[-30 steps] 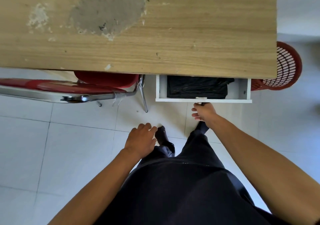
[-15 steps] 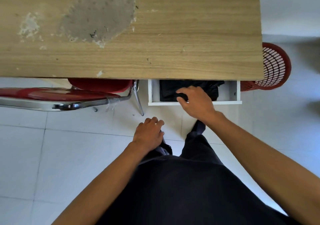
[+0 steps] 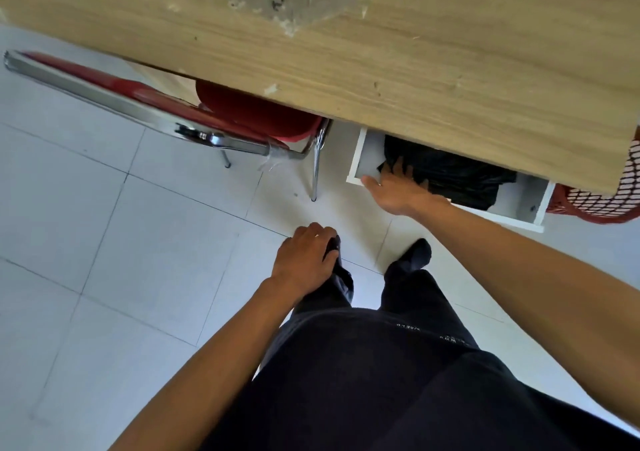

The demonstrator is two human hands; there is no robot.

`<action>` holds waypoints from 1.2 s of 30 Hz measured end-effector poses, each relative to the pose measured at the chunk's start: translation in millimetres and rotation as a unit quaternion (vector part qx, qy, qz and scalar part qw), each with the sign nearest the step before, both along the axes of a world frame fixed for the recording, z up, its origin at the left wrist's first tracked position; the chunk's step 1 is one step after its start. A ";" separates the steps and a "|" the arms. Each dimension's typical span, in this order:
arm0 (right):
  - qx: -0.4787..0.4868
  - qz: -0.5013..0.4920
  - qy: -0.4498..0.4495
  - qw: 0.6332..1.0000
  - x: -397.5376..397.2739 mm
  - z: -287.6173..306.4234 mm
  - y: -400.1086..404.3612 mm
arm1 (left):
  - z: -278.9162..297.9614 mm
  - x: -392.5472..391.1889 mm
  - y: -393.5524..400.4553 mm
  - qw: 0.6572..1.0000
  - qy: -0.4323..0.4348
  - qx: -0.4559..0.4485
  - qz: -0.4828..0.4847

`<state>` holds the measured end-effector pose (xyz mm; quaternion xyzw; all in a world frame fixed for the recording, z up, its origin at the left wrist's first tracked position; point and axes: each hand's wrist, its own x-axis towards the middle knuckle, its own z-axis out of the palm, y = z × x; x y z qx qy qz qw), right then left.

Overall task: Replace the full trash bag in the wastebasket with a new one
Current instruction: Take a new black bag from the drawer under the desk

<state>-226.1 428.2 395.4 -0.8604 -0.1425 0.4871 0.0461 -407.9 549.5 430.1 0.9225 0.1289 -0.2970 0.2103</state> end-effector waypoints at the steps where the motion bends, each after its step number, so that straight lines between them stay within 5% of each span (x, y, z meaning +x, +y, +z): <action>1: 0.028 -0.019 -0.019 0.999 1.4 -0.6 -4.9 | -0.8 1.0 0.3 1.000 -0.007 -0.004 0.003; 9: 0.330 -0.124 -0.212 0.911 -24.0 65.2 -90.3 | 6.4 49.5 -0.2 0.967 -0.248 0.018 -0.064; 17: 0.413 -0.152 -0.139 0.887 -34.9 108.6 -101.9 | 26.9 108.9 -13.8 0.898 -0.359 -0.045 -0.252; 22: 0.421 -0.295 -0.121 0.849 -37.0 90.2 -101.7 | 30.8 81.9 11.1 0.949 -0.144 -0.054 -0.276; 24: 0.294 -0.294 -0.139 0.899 -36.3 70.5 -101.0 | 21.2 66.0 21.9 0.953 -0.029 -0.039 -0.299; 27: 0.086 -0.226 -0.044 0.969 -42.7 38.2 -102.5 | 4.7 42.2 26.2 0.961 0.082 -0.044 -0.261; 30: 0.030 -0.164 0.050 0.985 -49.9 26.4 -101.7 | -0.6 39.9 24.3 0.973 0.090 -0.037 -0.209; 36: 0.061 -0.193 0.015 0.979 -47.4 24.3 -88.7 | 3.5 56.9 11.6 0.981 0.055 -0.006 -0.186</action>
